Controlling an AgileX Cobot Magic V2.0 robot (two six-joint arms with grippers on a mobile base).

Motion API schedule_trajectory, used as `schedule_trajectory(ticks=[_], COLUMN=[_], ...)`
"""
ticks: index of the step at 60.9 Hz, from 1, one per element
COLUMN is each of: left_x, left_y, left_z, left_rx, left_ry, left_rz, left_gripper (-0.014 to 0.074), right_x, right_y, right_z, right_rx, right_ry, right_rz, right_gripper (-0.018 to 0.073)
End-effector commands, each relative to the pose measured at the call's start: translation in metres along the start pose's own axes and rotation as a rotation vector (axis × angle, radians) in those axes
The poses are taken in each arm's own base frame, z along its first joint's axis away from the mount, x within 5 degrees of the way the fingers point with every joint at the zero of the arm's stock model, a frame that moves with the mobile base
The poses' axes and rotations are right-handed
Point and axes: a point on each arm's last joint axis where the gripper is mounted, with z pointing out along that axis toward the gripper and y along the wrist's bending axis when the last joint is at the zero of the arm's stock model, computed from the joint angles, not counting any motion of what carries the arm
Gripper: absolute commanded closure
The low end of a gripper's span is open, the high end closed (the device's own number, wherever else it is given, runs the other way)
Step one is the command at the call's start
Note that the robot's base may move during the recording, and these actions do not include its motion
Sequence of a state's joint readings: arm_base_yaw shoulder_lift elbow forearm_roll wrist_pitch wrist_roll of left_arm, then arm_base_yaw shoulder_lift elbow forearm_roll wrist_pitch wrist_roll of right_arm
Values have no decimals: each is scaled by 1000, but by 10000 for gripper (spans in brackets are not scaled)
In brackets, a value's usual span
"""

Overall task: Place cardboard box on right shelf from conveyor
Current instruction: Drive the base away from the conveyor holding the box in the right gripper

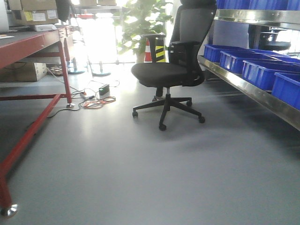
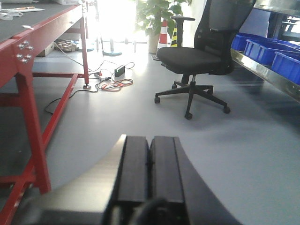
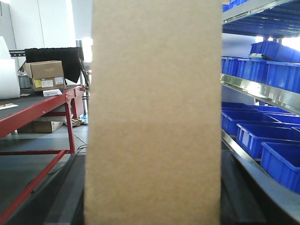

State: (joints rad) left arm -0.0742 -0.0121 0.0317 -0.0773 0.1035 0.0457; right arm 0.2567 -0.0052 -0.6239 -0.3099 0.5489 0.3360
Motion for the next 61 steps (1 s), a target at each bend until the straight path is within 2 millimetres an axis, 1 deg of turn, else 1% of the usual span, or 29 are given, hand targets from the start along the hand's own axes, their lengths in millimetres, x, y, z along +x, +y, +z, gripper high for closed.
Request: schedule_trajectory(ticks=[1,61], left_x=[-5,-5], left_y=[0,0], left_z=[-1,-1], left_rx=[4,1], left_ry=[-94,-94], left_rz=[-6,-6], left_gripper=[713,713], right_x=[-16,-16], right_y=[3,3], right_z=[1,1], right_rx=[-18,-18], right_ry=[-103,-103], right_rz=[-35,-35], right_gripper=[254,254])
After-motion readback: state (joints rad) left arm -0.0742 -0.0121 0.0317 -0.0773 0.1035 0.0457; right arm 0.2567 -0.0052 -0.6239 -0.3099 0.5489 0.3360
